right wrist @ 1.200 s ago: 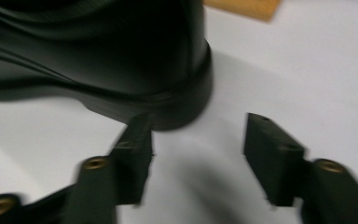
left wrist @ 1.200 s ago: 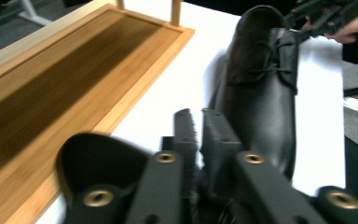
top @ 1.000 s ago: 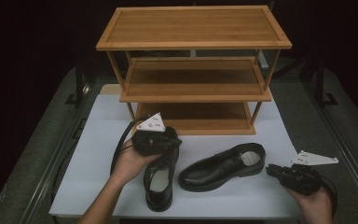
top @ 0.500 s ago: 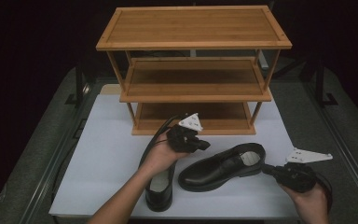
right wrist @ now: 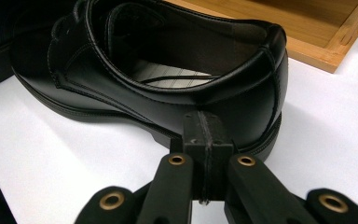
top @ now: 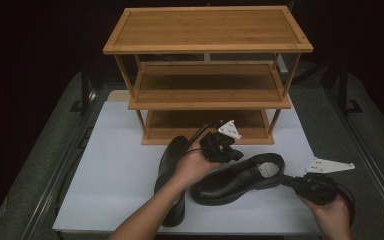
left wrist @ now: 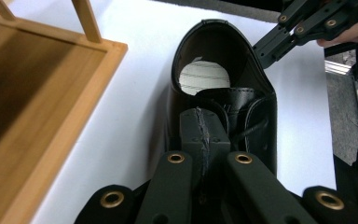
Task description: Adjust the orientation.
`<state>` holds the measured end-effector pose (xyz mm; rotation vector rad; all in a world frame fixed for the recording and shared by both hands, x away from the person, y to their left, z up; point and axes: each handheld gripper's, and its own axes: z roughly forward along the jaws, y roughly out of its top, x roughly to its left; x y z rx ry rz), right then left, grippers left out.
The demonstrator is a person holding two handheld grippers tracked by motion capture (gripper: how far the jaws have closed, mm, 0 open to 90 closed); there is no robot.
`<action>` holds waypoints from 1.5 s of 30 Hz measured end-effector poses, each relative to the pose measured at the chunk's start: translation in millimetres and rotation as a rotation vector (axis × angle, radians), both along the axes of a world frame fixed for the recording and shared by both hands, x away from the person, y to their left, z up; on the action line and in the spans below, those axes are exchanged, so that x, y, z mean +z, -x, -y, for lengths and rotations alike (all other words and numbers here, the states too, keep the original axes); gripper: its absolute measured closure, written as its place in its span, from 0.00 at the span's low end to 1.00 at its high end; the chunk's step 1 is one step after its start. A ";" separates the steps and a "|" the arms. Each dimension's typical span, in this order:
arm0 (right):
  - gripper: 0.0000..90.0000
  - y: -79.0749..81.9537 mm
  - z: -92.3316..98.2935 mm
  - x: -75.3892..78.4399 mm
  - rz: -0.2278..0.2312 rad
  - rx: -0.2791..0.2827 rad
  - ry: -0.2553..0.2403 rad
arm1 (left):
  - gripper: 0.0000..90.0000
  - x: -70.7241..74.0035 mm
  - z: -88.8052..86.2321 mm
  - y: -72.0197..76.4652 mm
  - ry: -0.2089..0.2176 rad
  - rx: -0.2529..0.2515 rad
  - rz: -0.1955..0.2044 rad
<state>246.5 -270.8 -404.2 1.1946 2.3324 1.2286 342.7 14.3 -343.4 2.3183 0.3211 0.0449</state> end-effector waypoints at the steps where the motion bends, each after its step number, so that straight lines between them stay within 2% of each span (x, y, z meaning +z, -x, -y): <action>1: 1.00 0.1 0.1 -0.1 0.000 -0.001 -0.001 | 1.00 -2.3 2.7 1.2 -0.002 0.008 -0.005; 4: 1.00 0.1 0.2 -0.2 0.000 0.000 -0.002 | 1.00 -8.3 8.7 2.0 -0.040 0.000 0.004; 8: 1.00 -1.1 0.3 -0.5 0.002 0.003 -0.004 | 1.00 -16.4 12.9 0.9 -0.070 -0.007 -0.007; 16: 1.00 -8.4 -1.4 -0.1 -0.007 0.001 -0.006 | 1.00 -18.9 16.1 4.2 -0.087 -0.007 -0.003; 20: 1.00 -16.1 -3.7 -0.3 -0.005 0.000 -0.005 | 1.00 -18.7 15.5 5.5 -0.105 -0.010 0.015; 29: 1.00 -39.8 -12.0 -0.8 -0.010 0.003 -0.008 | 1.00 -18.5 9.6 7.2 -0.108 0.002 0.017; 33: 1.00 -53.1 -17.2 -1.8 -0.017 0.006 -0.024 | 1.00 -18.3 6.5 7.1 -0.107 0.007 0.014; 45: 1.00 -87.7 -40.3 -3.4 -0.022 0.023 -0.040 | 1.00 -18.4 -0.7 6.6 -0.098 0.016 0.007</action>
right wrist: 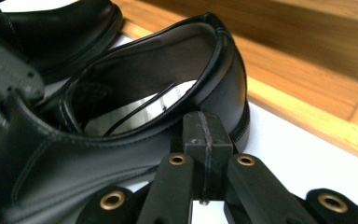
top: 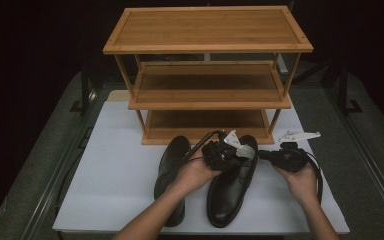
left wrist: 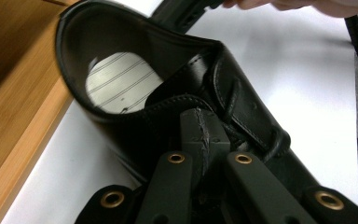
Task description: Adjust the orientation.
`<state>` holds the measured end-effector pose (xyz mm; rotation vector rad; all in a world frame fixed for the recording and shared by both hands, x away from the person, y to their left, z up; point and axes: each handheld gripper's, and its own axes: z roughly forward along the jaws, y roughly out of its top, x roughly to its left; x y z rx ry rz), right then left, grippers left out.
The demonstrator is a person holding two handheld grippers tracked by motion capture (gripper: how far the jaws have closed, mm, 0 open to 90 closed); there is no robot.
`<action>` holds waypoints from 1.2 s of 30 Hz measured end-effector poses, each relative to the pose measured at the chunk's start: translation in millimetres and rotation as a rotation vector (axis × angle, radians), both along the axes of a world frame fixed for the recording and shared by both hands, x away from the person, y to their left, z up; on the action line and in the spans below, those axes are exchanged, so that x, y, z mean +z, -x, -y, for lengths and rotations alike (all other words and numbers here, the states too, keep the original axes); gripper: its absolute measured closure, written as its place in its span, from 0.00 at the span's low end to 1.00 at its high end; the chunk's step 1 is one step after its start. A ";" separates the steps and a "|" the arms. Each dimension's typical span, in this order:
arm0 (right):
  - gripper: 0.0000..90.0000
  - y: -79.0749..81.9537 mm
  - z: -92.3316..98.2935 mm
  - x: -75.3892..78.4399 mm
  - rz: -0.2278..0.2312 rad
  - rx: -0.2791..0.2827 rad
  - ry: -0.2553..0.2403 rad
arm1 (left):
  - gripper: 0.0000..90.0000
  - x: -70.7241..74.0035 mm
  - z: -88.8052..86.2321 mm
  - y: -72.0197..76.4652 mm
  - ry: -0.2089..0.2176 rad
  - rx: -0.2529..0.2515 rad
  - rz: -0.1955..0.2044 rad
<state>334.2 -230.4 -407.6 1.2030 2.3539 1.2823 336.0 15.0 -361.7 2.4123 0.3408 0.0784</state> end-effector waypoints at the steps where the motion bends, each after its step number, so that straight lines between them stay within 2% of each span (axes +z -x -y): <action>1: 1.00 -2.6 -2.5 -0.1 -0.001 0.003 -0.003 | 1.00 0.0 -0.5 -0.1 0.001 0.001 -0.001; 8: 1.00 -20.5 -22.3 0.4 -0.007 0.032 -0.004 | 1.00 0.2 -3.7 -0.7 0.000 -0.006 -0.004; 14: 1.00 -35.0 -46.5 2.6 -0.004 0.073 0.023 | 1.00 0.4 -6.6 -0.3 0.007 -0.009 -0.014; 19: 1.00 -40.6 -60.4 4.6 -0.002 0.094 0.045 | 1.00 0.0 -8.6 -0.4 0.013 -0.008 -0.021; 24: 1.00 -40.5 -57.1 4.0 -0.003 0.083 0.034 | 1.00 0.9 -10.2 -0.4 0.019 -0.012 -0.023; 27: 1.00 -36.6 -53.2 6.8 0.003 0.077 0.025 | 1.00 3.3 -14.4 -0.6 0.037 -0.019 -0.034; 31: 1.00 -22.0 -41.9 11.5 0.018 0.070 0.013 | 1.00 7.8 -19.1 -1.2 0.066 -0.016 -0.038; 36: 0.95 1.0 -20.6 10.7 0.025 0.042 0.003 | 1.00 14.1 -24.3 -5.1 0.081 -0.001 -0.022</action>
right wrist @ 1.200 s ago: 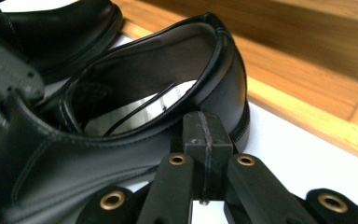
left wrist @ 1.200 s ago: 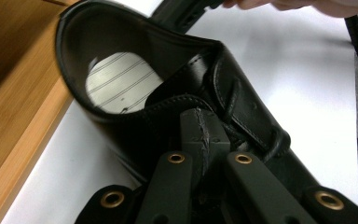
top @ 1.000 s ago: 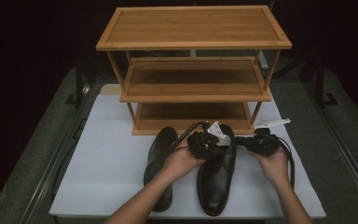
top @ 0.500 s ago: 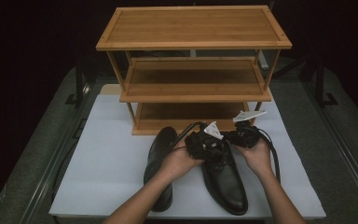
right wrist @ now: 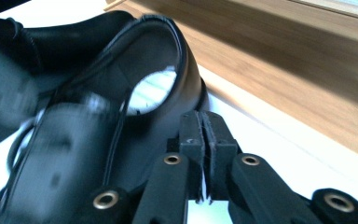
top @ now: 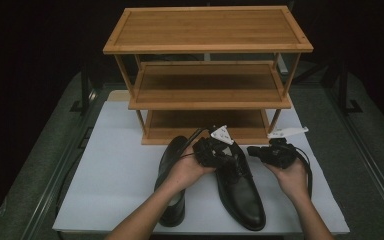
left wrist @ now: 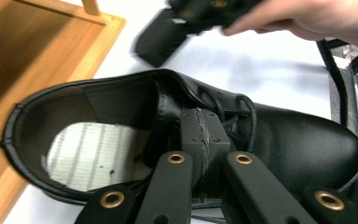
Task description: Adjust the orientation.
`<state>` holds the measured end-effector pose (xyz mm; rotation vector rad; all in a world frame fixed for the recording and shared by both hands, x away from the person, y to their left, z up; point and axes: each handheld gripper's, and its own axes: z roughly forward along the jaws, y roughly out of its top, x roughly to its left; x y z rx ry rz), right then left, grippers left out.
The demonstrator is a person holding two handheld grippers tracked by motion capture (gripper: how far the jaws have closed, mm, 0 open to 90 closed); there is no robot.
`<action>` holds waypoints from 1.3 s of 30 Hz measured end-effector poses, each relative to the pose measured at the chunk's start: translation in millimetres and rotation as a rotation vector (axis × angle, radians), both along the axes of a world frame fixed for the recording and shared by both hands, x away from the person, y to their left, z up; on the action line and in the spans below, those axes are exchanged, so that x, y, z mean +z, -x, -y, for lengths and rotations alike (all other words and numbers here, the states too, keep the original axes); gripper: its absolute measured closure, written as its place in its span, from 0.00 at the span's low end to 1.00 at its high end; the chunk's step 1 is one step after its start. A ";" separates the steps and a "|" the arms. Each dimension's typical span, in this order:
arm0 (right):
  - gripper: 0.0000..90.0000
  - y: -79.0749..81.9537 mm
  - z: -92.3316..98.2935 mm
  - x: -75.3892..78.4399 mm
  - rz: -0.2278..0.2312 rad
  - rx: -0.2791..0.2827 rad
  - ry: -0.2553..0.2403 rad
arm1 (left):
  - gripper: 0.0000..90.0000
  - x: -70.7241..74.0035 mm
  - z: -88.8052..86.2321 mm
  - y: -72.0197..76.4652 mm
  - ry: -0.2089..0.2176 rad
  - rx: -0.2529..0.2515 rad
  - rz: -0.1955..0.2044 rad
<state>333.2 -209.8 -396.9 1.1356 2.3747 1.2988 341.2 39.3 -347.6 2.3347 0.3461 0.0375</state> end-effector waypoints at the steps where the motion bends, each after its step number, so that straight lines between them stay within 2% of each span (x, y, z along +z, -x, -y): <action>1: 0.95 5.9 4.0 -0.7 -0.004 -0.002 -0.008 | 1.00 0.9 -1.1 -1.4 0.003 0.004 0.008; 6: 0.96 39.4 19.7 -3.5 -0.006 -0.001 -0.009 | 1.00 3.2 -3.7 -12.2 0.006 0.035 0.021; 10: 0.95 67.8 24.8 -6.2 -0.014 0.017 -0.009 | 1.00 0.9 -4.2 -20.9 0.023 0.057 0.022; 12: 0.95 82.9 26.6 -8.4 -0.022 0.023 -0.015 | 1.00 -1.7 -4.2 -24.6 0.017 0.065 0.025; 17: 0.98 115.4 27.4 -9.6 -0.020 0.050 -0.037 | 1.00 -9.1 -3.5 -31.4 0.017 0.088 0.004; 22: 1.00 141.2 17.2 -12.2 -0.026 0.112 -0.065 | 1.00 -13.4 -1.6 -34.2 -0.001 0.079 -0.008; 24: 1.00 144.7 13.3 -13.2 -0.018 0.129 -0.054 | 1.00 -14.0 0.1 -33.4 0.003 0.080 -0.011; 27: 1.00 150.4 7.5 -14.0 -0.031 0.163 -0.075 | 1.00 -14.6 1.8 -32.8 -0.013 0.068 -0.006; 31: 1.00 157.9 -3.0 -17.7 -0.039 0.208 -0.068 | 1.00 -18.4 5.6 -32.2 -0.033 0.056 -0.017; 35: 1.00 160.0 -11.0 -21.3 -0.049 0.257 -0.055 | 1.00 -18.5 7.4 -30.5 -0.051 0.048 -0.007; 39: 1.00 161.7 -15.5 -23.1 -0.054 0.264 -0.032 | 1.00 -18.8 7.1 -30.8 -0.052 0.045 -0.017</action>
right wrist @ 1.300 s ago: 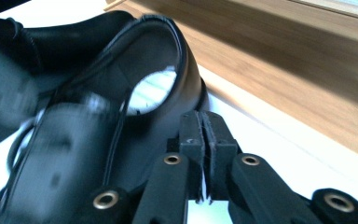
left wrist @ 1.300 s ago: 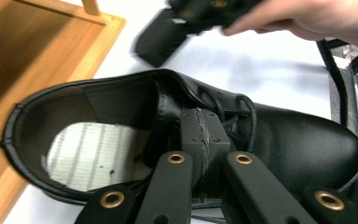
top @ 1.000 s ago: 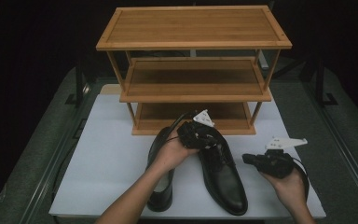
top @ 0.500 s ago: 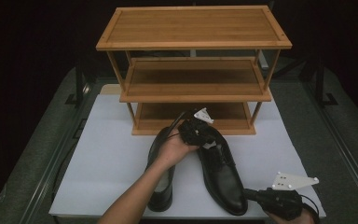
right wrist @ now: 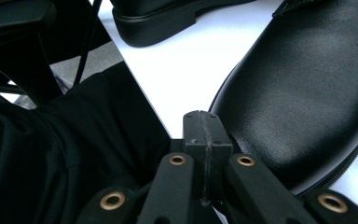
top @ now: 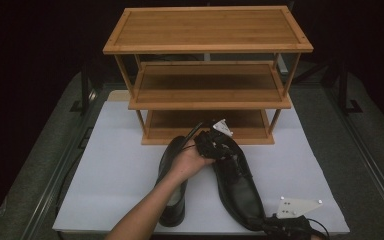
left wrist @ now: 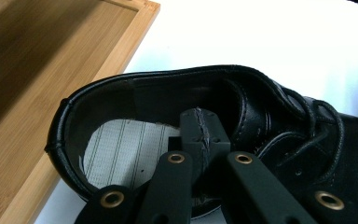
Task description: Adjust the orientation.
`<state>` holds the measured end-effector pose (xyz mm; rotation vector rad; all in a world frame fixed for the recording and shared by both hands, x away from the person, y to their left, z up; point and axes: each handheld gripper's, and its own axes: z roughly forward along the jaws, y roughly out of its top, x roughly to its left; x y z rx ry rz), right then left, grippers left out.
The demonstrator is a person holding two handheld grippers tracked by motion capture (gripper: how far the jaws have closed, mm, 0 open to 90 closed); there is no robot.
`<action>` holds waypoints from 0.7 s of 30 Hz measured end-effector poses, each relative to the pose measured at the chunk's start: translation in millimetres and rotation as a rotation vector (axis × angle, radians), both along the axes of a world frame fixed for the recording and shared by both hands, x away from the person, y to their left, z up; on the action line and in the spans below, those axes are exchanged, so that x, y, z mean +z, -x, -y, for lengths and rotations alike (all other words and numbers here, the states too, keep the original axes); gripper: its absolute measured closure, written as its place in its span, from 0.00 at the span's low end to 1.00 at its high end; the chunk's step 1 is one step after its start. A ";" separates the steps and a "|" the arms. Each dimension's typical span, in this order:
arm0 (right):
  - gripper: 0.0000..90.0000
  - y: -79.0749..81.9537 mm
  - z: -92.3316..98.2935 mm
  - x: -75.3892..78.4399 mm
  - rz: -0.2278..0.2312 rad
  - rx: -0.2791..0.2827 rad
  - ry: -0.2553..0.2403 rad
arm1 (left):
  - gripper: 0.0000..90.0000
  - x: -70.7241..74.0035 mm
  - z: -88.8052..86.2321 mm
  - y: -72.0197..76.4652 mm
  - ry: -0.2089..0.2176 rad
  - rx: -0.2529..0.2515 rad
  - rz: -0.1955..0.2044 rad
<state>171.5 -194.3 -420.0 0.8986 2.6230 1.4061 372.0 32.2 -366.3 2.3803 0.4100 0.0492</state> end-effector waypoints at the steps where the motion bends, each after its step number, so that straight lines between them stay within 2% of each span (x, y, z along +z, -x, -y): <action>1: 1.00 -0.3 0.6 0.2 -0.003 -0.001 0.001 | 1.00 0.0 0.1 0.4 -0.003 0.000 0.000; 7: 1.00 -1.4 10.5 0.8 -0.001 -0.027 0.004 | 1.00 2.4 -0.1 4.2 -0.031 -0.022 0.000; 9: 1.00 -2.8 14.0 1.8 0.008 -0.041 0.006 | 1.00 4.3 0.3 7.1 -0.029 -0.028 -0.002; 11: 1.00 -4.8 17.4 2.8 0.001 -0.056 0.005 | 1.00 6.4 0.8 9.6 -0.005 -0.044 -0.020; 13: 1.00 -6.9 21.1 3.5 0.007 -0.068 0.011 | 1.00 7.0 2.7 12.9 -0.031 -0.056 -0.007; 15: 1.00 -7.6 24.1 3.8 0.005 -0.080 0.021 | 1.00 4.8 4.7 15.8 -0.035 -0.061 -0.024; 21: 1.00 -10.8 32.1 4.1 0.016 -0.111 0.042 | 1.00 2.6 9.9 22.4 -0.066 -0.096 -0.028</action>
